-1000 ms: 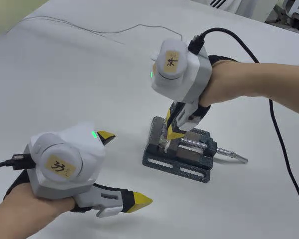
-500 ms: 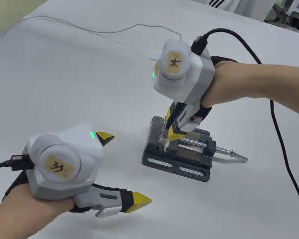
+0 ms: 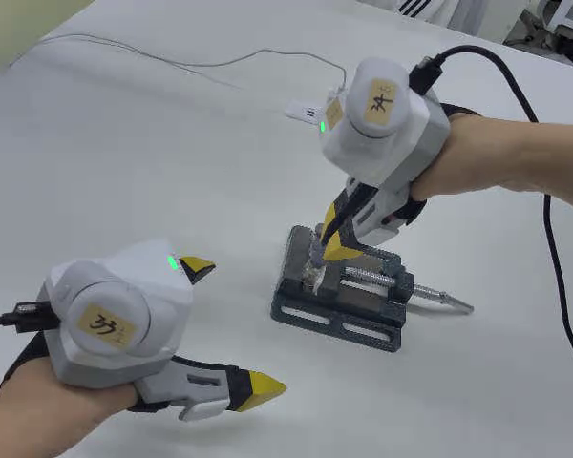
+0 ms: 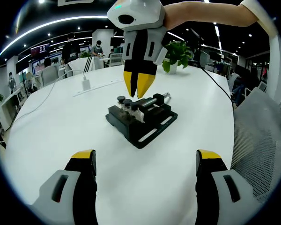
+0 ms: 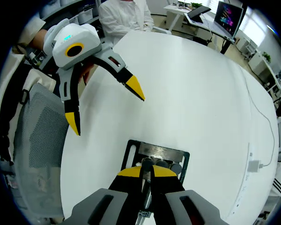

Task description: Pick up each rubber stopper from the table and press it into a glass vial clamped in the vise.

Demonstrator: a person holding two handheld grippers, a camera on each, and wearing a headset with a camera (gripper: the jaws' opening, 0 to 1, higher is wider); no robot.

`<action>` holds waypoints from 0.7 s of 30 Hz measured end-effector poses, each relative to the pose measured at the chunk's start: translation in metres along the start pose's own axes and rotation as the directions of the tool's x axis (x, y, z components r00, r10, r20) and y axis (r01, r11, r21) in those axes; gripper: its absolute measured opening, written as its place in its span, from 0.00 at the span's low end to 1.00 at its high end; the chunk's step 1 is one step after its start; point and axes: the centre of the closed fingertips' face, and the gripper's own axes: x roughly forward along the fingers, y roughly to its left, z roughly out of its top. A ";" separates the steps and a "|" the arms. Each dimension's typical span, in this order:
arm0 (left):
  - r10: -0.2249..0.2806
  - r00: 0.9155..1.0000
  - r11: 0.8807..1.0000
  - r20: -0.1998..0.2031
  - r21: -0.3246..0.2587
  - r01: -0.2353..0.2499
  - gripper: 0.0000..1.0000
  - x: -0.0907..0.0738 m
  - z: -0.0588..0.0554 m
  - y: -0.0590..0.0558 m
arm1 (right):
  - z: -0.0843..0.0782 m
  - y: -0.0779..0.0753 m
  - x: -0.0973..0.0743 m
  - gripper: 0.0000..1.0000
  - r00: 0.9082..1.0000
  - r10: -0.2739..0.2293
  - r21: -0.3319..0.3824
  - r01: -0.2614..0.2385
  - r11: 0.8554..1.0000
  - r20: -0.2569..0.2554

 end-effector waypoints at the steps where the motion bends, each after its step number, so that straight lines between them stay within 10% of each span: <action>1: 0.000 1.000 1.000 -0.001 0.000 0.000 0.86 0.000 0.000 0.000 | -0.001 0.000 0.001 0.02 1.000 -0.002 -0.005 0.002 1.000 0.001; 21: -0.012 1.000 1.000 -0.015 -0.012 0.011 0.86 0.003 -0.006 -0.001 | 0.000 -0.001 0.012 0.00 1.000 0.020 0.021 -0.020 1.000 0.017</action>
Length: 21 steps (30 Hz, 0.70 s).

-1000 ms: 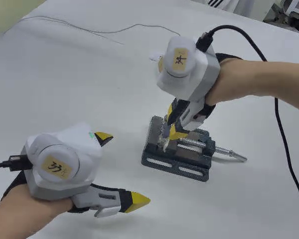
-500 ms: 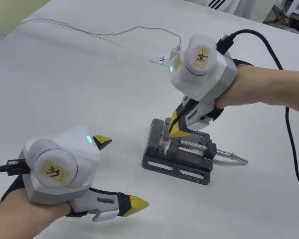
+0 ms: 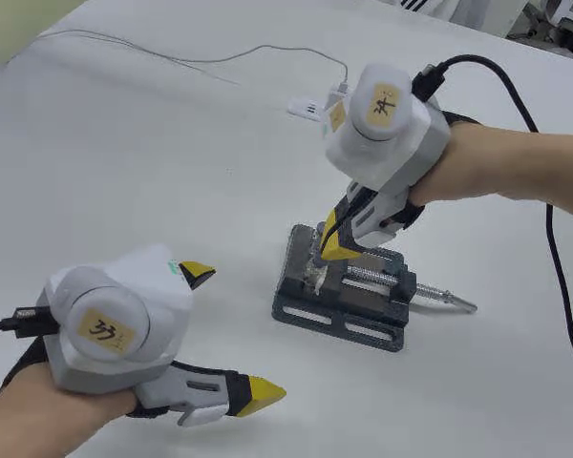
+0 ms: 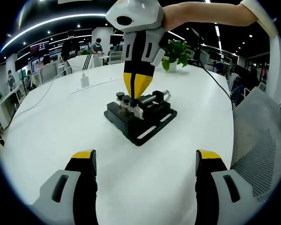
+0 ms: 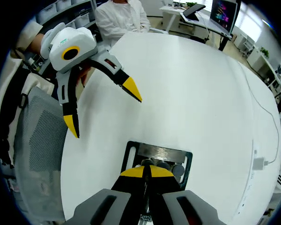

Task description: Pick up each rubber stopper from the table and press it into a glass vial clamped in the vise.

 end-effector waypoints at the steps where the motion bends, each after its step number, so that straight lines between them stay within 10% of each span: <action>1: -0.001 1.000 1.000 0.000 -0.003 0.001 0.86 0.000 0.000 0.000 | 0.001 0.001 0.000 0.00 1.000 -0.003 -0.005 0.003 1.000 0.000; 21: -0.012 1.000 1.000 -0.002 -0.013 0.012 0.85 0.004 -0.004 -0.002 | -0.001 0.000 -0.001 0.00 1.000 -0.008 -0.016 0.007 1.000 -0.018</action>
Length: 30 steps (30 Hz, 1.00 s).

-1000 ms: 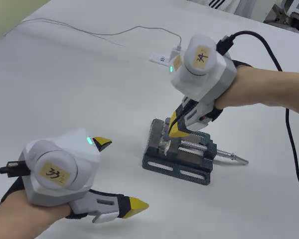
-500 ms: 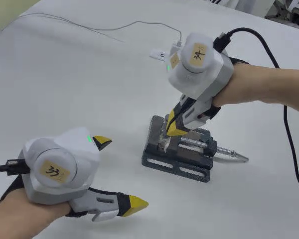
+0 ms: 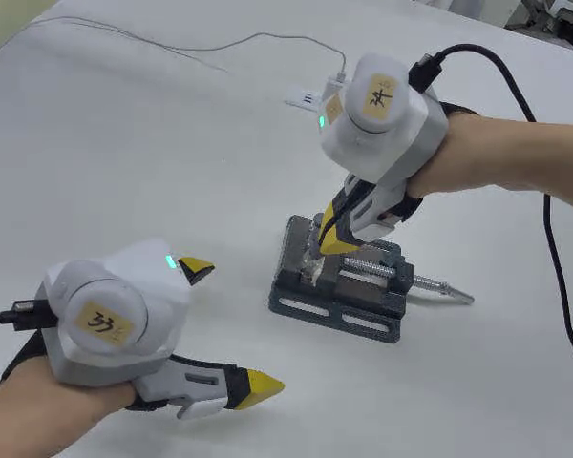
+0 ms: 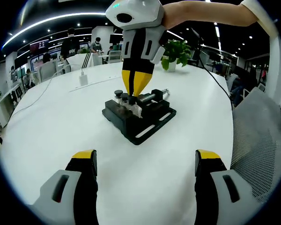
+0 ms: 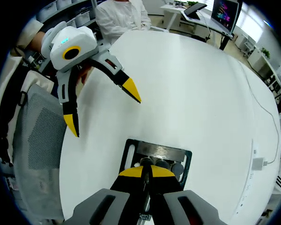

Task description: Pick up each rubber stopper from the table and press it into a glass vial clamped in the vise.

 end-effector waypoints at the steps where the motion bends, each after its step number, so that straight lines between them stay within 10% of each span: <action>1: 0.000 1.000 1.000 0.000 -0.002 0.000 0.85 0.000 0.000 0.000 | 0.000 0.000 0.000 0.00 1.000 0.002 0.001 -0.002 1.000 -0.001; 30: -0.006 1.000 1.000 -0.001 -0.018 0.006 0.84 0.005 -0.001 0.002 | 0.001 -0.001 0.002 0.00 1.000 -0.010 0.073 0.009 0.997 0.013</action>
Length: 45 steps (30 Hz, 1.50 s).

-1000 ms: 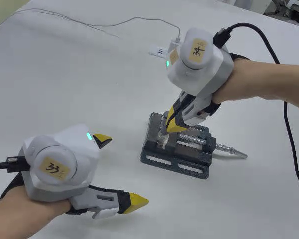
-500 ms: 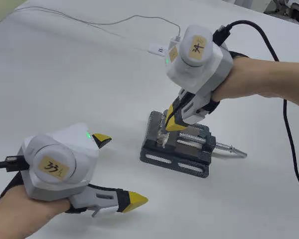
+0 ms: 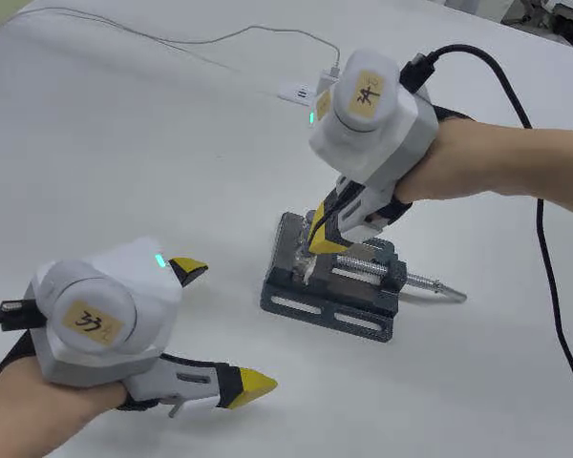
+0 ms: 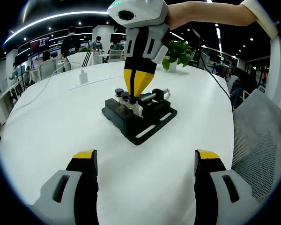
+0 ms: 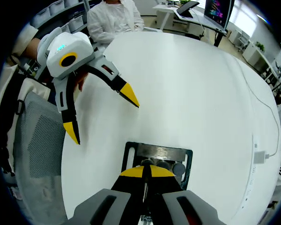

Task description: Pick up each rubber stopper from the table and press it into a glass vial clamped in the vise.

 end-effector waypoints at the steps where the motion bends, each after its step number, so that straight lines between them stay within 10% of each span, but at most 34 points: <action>1: 0.000 1.000 1.000 -0.001 -0.002 0.000 0.84 0.000 -0.001 0.000 | 0.000 0.000 0.000 0.00 1.000 0.005 0.004 -0.005 1.000 0.001; 22: 0.022 1.000 0.999 -0.006 -0.035 -0.022 0.83 0.002 -0.002 0.015 | 0.000 -0.002 0.003 0.00 0.997 0.046 0.110 -0.038 0.993 -0.068; 32: 0.022 1.000 0.999 -0.007 -0.030 -0.022 0.83 0.005 0.002 0.016 | 0.003 -0.003 0.006 0.00 0.990 0.007 -0.014 -0.009 1.000 -0.144; 45: 0.039 0.999 0.999 0.010 0.001 -0.039 0.83 -0.004 0.018 0.014 | 0.000 0.001 0.004 0.00 0.993 0.042 0.065 -0.035 0.997 -0.114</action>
